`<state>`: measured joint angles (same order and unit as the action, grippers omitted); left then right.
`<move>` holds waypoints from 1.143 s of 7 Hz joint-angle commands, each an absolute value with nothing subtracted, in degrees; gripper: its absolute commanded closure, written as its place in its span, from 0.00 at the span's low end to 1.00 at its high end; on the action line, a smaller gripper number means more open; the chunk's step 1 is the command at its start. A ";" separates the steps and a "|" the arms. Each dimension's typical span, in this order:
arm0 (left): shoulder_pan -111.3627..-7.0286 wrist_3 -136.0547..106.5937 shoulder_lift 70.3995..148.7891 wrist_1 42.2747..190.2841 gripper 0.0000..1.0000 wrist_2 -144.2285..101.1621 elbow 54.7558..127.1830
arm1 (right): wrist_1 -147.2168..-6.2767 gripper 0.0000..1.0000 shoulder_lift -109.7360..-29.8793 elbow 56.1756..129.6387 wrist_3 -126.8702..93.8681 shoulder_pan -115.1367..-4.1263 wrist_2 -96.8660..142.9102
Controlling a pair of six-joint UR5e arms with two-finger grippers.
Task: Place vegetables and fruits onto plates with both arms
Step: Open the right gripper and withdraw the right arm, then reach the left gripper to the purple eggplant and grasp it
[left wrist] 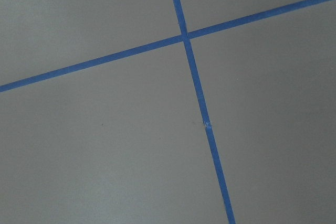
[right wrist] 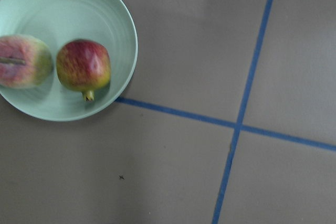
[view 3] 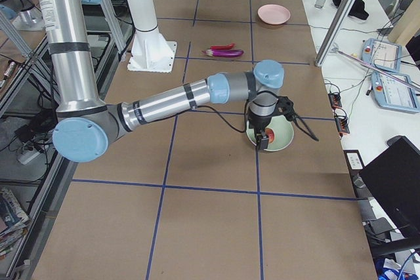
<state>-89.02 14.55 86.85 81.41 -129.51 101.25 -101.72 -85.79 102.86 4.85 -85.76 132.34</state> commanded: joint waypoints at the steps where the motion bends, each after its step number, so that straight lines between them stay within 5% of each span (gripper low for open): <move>1: -88.86 14.24 89.10 84.09 0.00 -129.90 102.47 | -95.50 0.00 -96.81 103.53 7.04 -89.30 135.96; 3: -87.99 14.15 91.56 94.06 0.00 -129.99 101.35 | -94.13 0.00 -96.51 103.80 3.17 -89.30 135.97; 5: -80.64 -11.54 93.15 99.71 0.00 -138.84 102.39 | -94.13 0.00 -96.15 103.71 3.16 -89.30 136.05; 8: -56.77 -39.81 100.17 110.04 0.00 -125.60 104.22 | -94.13 0.00 -96.06 103.71 3.16 -89.30 135.97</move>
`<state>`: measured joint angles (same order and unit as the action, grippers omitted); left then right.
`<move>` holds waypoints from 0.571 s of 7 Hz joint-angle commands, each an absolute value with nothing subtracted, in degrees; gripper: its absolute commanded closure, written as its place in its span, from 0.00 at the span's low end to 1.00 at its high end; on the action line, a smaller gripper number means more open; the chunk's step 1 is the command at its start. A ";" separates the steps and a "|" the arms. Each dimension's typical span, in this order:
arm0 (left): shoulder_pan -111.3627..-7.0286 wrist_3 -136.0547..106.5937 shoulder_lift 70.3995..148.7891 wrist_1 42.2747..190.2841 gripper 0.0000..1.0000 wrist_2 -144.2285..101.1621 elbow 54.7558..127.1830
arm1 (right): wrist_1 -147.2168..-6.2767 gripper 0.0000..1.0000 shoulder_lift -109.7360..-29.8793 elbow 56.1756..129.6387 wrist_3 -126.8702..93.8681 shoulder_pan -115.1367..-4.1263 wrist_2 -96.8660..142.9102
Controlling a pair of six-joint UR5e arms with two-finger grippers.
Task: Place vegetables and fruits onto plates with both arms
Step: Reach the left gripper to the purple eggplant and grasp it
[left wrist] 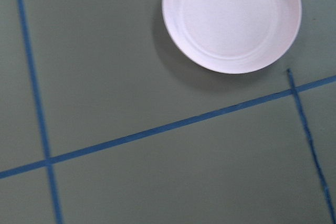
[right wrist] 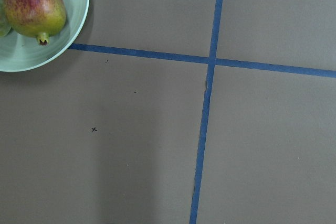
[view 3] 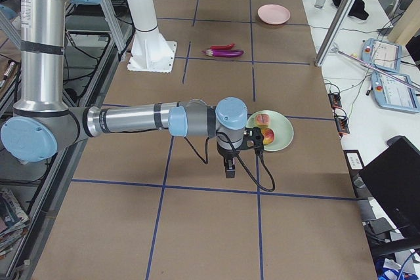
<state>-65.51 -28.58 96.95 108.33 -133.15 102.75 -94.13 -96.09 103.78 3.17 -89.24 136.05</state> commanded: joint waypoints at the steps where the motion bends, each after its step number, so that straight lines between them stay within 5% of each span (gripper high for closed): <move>1: -48.08 -46.08 103.50 108.65 0.00 -121.77 103.63 | -94.13 0.00 -96.15 103.62 3.16 -89.21 135.79; 4: -36.00 -67.33 123.35 89.23 0.00 -111.93 101.79 | -94.13 0.00 -96.15 103.71 2.29 -89.21 135.00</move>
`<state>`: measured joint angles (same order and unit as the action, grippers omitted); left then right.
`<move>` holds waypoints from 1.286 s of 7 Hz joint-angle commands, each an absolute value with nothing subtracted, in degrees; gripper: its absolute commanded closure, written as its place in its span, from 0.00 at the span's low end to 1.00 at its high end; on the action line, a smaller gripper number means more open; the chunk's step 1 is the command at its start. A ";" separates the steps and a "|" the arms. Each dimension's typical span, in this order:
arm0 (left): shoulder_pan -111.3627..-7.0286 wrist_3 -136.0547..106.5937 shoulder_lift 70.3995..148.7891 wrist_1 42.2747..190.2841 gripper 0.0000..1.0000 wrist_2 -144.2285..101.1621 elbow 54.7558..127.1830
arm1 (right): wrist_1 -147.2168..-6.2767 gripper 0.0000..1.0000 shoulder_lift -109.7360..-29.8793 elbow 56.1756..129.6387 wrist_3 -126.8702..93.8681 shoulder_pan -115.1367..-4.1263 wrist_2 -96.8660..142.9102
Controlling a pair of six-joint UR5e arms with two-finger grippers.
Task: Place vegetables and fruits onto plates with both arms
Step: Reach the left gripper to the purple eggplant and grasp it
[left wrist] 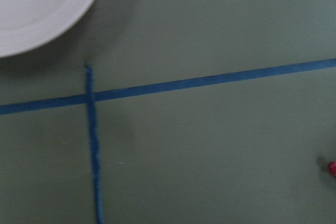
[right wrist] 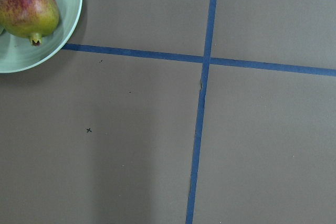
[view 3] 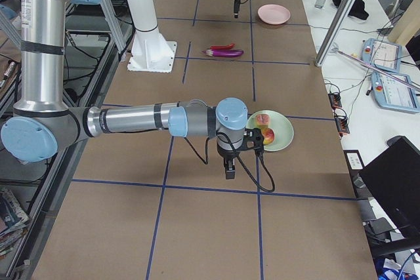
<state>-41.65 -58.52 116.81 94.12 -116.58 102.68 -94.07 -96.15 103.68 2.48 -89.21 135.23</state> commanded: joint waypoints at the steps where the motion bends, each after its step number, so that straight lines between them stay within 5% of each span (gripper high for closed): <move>1: -33.34 -72.72 128.62 89.47 0.00 -108.58 97.51 | -94.04 0.00 -96.15 103.71 2.20 -89.12 135.00; 3: -28.93 -77.86 137.86 90.00 0.00 -103.29 86.80 | -94.04 0.00 -96.07 103.62 2.20 -89.12 135.00; 7: -25.40 -78.66 138.34 94.21 0.01 -100.46 82.09 | -94.13 0.00 -96.06 103.54 2.02 -88.95 135.09; 9: -25.40 -78.75 138.43 94.75 0.68 -100.55 82.09 | -94.04 0.00 -96.06 103.45 2.11 -88.95 135.09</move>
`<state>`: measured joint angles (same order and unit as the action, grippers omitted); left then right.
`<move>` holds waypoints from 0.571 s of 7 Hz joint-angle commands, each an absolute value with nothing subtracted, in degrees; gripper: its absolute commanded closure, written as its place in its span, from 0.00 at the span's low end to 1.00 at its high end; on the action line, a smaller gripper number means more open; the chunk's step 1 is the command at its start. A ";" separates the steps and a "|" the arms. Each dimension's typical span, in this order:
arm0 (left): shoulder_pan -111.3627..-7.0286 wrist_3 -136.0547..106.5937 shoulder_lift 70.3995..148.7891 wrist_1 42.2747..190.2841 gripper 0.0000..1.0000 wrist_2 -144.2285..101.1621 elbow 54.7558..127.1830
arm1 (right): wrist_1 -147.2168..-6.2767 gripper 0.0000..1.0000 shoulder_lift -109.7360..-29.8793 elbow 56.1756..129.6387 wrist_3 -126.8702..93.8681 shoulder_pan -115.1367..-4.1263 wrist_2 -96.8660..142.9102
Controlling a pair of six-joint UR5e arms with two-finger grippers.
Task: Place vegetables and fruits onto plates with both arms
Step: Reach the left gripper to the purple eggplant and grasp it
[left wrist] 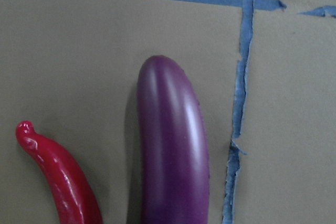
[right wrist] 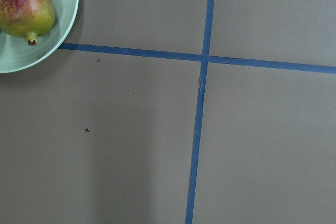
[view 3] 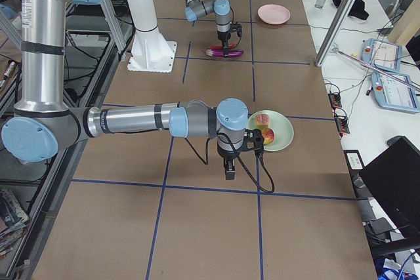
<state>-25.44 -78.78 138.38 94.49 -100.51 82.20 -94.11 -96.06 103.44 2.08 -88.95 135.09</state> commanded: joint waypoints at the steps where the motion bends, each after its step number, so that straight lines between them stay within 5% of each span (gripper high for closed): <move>1: -25.31 -78.66 138.34 94.83 0.93 -100.55 82.18 | -94.13 0.00 -96.06 103.45 2.11 -88.95 135.17; 4: -32.83 -78.31 138.25 94.13 1.00 -104.64 85.86 | -94.13 0.00 -96.06 103.36 2.11 -88.95 135.18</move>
<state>-28.51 -78.39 138.36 94.44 -101.80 84.62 -94.13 -96.07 103.39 2.11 -88.94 135.17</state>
